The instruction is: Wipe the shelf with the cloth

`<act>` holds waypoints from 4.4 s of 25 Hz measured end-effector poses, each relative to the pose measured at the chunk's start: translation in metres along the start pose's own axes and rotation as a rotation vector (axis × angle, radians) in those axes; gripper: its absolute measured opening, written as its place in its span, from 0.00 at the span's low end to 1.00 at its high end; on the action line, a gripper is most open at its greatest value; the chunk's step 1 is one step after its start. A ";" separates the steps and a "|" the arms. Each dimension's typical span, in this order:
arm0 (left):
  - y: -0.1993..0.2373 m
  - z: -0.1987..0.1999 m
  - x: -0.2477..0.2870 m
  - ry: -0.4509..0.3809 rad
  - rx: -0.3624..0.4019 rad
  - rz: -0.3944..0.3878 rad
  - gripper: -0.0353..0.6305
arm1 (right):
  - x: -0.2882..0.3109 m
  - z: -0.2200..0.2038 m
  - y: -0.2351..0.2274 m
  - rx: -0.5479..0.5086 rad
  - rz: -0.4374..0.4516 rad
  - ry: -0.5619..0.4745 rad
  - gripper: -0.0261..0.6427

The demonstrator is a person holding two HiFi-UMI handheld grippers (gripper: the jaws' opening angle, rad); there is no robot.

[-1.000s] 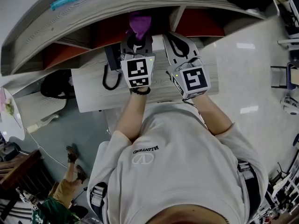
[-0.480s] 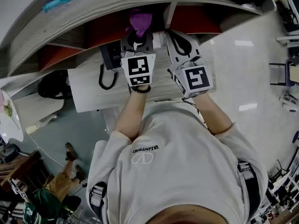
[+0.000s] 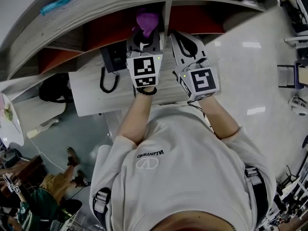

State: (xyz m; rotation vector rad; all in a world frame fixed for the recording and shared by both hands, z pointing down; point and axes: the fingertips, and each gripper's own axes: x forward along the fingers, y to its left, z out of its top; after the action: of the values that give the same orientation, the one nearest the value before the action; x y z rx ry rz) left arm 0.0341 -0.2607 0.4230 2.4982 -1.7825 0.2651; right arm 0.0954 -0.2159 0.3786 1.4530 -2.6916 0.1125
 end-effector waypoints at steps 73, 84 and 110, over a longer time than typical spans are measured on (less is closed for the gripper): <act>-0.017 0.087 -0.012 -0.168 0.015 -0.097 0.19 | 0.004 0.039 0.006 -0.018 0.000 -0.082 0.04; -0.017 0.100 -0.015 -0.191 0.034 -0.105 0.19 | 0.005 0.040 0.009 -0.020 0.004 -0.084 0.04; -0.015 0.137 -0.027 -0.250 0.051 -0.123 0.19 | 0.004 0.066 0.017 -0.043 -0.008 -0.134 0.04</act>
State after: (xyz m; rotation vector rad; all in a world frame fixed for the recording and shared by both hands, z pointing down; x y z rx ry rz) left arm 0.0538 -0.2515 0.2841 2.7699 -1.7108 -0.0108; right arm 0.0769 -0.2164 0.3134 1.5102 -2.7728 -0.0448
